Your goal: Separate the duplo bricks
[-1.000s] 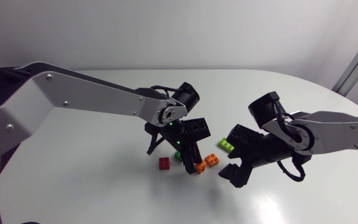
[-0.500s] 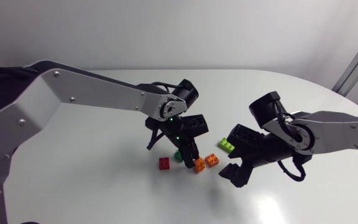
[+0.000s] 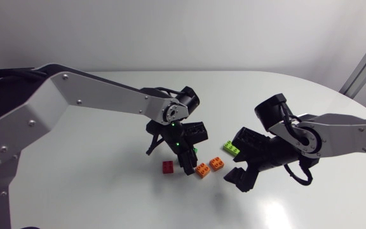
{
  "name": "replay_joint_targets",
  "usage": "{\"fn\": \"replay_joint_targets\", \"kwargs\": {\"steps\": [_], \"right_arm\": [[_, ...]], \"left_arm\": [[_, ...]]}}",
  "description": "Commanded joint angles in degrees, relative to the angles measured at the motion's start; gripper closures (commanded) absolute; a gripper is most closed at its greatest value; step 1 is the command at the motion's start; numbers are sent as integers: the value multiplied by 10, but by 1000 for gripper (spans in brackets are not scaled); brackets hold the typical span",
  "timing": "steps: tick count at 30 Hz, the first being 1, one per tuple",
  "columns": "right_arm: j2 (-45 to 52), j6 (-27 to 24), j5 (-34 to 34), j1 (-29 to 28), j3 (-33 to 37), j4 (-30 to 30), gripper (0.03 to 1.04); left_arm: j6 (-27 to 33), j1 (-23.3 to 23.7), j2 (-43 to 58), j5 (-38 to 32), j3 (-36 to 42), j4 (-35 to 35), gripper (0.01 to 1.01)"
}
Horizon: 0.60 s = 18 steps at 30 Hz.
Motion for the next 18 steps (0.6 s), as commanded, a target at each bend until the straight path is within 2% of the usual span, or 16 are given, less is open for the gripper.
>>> {"fn": "replay_joint_targets", "kwargs": {"steps": [1, 3, 9, 16, 17, 18], "right_arm": [[-10, -3, -2, 6, 9, -15, 162], [-11, 2, -1, 12, 21, -20, 162], [12, 48, 16, 35, 61, -25, 162], [63, 81, 32, 84, 92, -12, 162], [70, 82, 34, 91, 96, -9, 197], [75, 85, 34, 99, 101, -7, 277]], "left_arm": [[11, 15, -51, 7, 5, -5, 767], [8, 21, -85, 27, -15, 4, 734], [-22, 35, -137, 40, -99, 92, 433], [-36, 47, -169, 44, -166, 151, 418], [-37, 50, -175, 44, -174, 158, 416], [-39, 53, -183, 44, -184, 168, 408]]}}
